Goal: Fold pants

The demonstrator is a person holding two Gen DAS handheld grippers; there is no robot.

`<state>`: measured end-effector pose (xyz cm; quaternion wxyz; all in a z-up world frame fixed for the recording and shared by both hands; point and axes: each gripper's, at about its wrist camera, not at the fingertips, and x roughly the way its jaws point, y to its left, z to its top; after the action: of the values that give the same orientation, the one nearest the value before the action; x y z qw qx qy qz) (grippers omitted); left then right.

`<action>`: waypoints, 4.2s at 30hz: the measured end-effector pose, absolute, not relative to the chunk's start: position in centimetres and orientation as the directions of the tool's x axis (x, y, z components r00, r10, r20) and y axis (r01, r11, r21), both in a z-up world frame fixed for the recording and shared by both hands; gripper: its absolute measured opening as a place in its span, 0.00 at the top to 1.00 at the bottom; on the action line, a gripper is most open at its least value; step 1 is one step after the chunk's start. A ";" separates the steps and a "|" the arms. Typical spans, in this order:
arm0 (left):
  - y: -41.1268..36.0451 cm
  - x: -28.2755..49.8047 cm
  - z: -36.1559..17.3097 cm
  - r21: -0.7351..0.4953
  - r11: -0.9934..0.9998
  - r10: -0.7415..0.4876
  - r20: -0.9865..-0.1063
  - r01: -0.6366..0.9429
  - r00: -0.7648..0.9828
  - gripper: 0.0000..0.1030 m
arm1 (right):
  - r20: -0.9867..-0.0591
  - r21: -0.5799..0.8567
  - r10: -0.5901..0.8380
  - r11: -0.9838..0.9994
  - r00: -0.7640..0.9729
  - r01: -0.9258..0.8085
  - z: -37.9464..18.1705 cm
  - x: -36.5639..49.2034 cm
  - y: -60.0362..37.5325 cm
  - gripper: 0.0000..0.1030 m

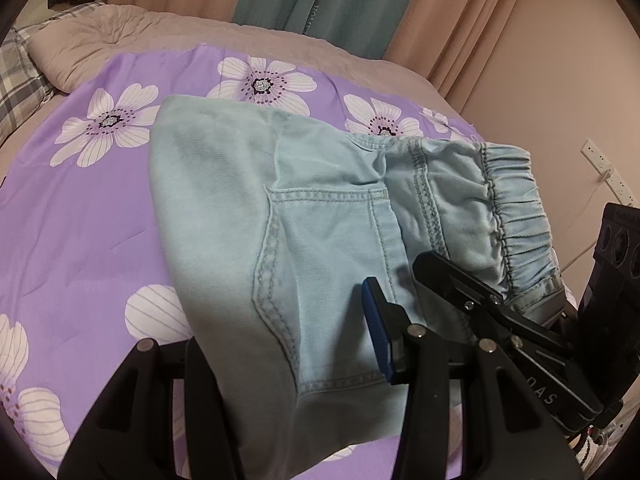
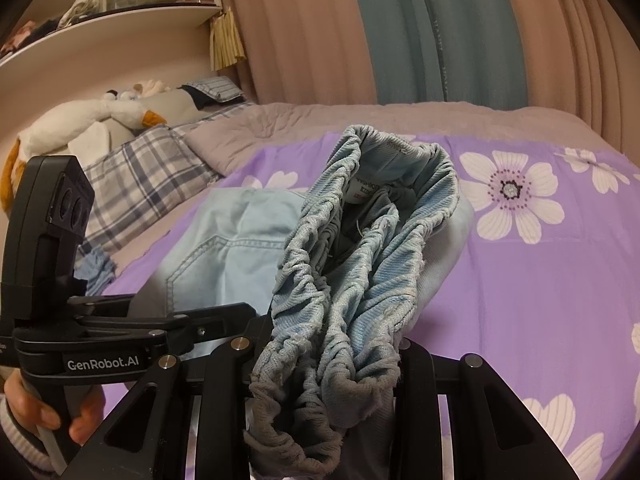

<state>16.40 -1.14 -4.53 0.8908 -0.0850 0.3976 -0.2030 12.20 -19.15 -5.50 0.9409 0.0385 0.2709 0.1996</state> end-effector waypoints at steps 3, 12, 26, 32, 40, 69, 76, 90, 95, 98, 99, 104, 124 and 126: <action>-1.0 17.1 -4.8 -0.312 0.904 -0.427 -0.675 0.293 0.602 0.56 | -0.495 0.181 0.395 0.918 0.774 -0.353 -5.6 12.6 -19.1 0.67; -1.2 18.8 -5.8 -0.309 0.909 -0.418 -0.684 0.282 0.598 0.56 | -0.510 0.174 0.388 0.921 0.768 -0.349 -6.0 13.7 -18.7 0.67; -1.2 20.7 -7.5 -0.312 0.914 -0.405 -0.709 0.258 0.577 0.56 | -0.543 0.178 0.379 0.924 0.749 -0.338 -6.8 15.2 -18.2 0.67; -1.3 21.3 -8.0 -0.311 0.917 -0.399 -0.715 0.250 0.574 0.56 | -0.554 0.173 0.376 0.925 0.743 -0.339 -7.0 15.5 -18.2 0.67; -1.1 22.1 -8.3 -0.304 0.922 -0.388 -0.719 0.242 0.576 0.56 | -0.562 0.171 0.371 0.927 0.740 -0.335 -7.0 15.9 -17.9 0.67; -1.1 24.4 -10.8 -0.280 0.933 -0.358 -0.765 0.224 0.535 0.56 | -0.644 0.227 0.373 0.927 0.668 -0.299 -8.4 17.8 -18.3 0.67; -1.1 24.5 -11.0 -0.267 0.936 -0.349 -0.770 0.227 0.534 0.56 | -0.657 0.232 0.369 0.929 0.658 -0.290 -8.7 18.2 -18.3 0.67; -1.0 24.9 -11.3 -0.259 0.942 -0.333 -0.784 0.212 0.524 0.56 | -0.682 0.240 0.364 0.931 0.635 -0.276 -9.2 18.8 -18.6 0.67; -0.7 25.1 -11.4 -0.263 0.943 -0.332 -0.790 0.204 0.516 0.56 | -0.689 0.243 0.363 0.931 0.628 -0.272 -9.3 19.0 -18.6 0.67; -0.6 25.2 -11.5 -0.261 0.944 -0.328 -0.794 0.201 0.512 0.56 | -0.693 0.240 0.360 0.932 0.625 -0.271 -9.3 19.0 -18.6 0.67; -0.6 25.2 -11.5 -0.261 0.945 -0.327 -0.794 0.200 0.512 0.56 | -0.694 0.239 0.359 0.932 0.624 -0.271 -9.3 19.1 -18.6 0.67; -0.5 25.3 -11.6 -0.256 0.947 -0.320 -0.800 0.193 0.508 0.56 | -0.703 0.241 0.355 0.934 0.616 -0.264 -9.4 19.3 -18.6 0.67; -0.2 25.5 -12.0 -0.247 0.954 -0.300 -0.813 0.171 0.499 0.54 | -0.722 0.251 0.349 0.937 0.597 -0.243 -9.6 19.9 -18.9 0.67; -0.2 25.6 -12.0 -0.245 0.955 -0.297 -0.814 0.169 0.500 0.54 | -0.723 0.253 0.349 0.937 0.596 -0.242 -9.7 19.9 -18.9 0.67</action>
<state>25.55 -0.23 -12.00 0.8634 -0.0663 0.4816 -0.1351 19.89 -18.92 -9.72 0.8911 0.0642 0.4176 0.1658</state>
